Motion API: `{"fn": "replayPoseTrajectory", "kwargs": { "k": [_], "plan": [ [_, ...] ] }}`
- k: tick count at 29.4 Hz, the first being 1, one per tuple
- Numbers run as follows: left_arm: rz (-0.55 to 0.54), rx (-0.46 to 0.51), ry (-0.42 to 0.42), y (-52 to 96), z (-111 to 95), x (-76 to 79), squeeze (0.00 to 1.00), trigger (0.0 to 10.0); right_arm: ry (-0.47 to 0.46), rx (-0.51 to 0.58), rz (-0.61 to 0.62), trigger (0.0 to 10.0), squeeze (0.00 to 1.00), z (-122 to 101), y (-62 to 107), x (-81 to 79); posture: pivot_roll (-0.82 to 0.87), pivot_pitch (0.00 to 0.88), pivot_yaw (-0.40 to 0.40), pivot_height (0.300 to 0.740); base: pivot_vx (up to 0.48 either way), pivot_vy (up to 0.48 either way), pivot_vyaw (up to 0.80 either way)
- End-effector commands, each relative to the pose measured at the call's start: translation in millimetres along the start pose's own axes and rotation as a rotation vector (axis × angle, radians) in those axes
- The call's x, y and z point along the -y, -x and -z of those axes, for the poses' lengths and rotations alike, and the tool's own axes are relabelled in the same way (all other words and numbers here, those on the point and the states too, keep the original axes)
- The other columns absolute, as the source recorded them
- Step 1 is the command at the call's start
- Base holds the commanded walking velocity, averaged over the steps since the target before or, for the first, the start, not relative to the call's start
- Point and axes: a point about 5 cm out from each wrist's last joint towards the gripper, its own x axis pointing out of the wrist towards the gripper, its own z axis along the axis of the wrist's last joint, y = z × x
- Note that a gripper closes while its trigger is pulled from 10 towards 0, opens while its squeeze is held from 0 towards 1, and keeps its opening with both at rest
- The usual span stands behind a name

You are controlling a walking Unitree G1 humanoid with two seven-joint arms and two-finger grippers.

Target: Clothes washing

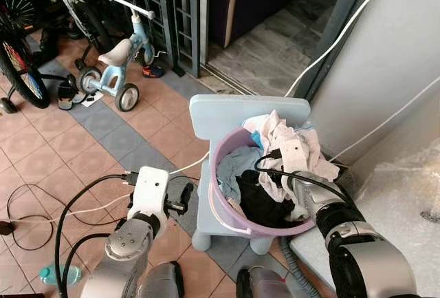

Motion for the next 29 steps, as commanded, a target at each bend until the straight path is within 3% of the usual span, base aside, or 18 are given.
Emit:
{"fn": "replayPoseTrajectory", "kwargs": {
  "k": [1, 6, 29],
  "plan": [
    [-0.001, -0.006, -0.001, 2.0, -1.8, 2.4, 0.00, 10.0, -0.045, -0.038, 0.005, 0.0, 0.00, 8.7, -1.7, -2.4, 0.07, 0.187, -0.064, 0.740, 0.000, 0.000, 0.00],
    [-0.001, -0.004, -0.001, 1.3, -3.8, 2.6, 0.00, 10.0, -0.052, -0.039, 0.008, 0.0, 0.00, 7.6, -2.5, -5.4, 0.07, 0.188, -0.063, 0.740, 0.000, 0.000, 0.00],
    [-0.014, 0.001, -0.040, -10.9, -8.9, -0.2, 0.00, 10.0, -0.103, -0.030, 0.120, 0.0, 0.00, 9.2, -1.1, 18.7, 0.05, 0.157, -0.054, 0.740, 0.000, 0.000, 0.00]
  ]
}}
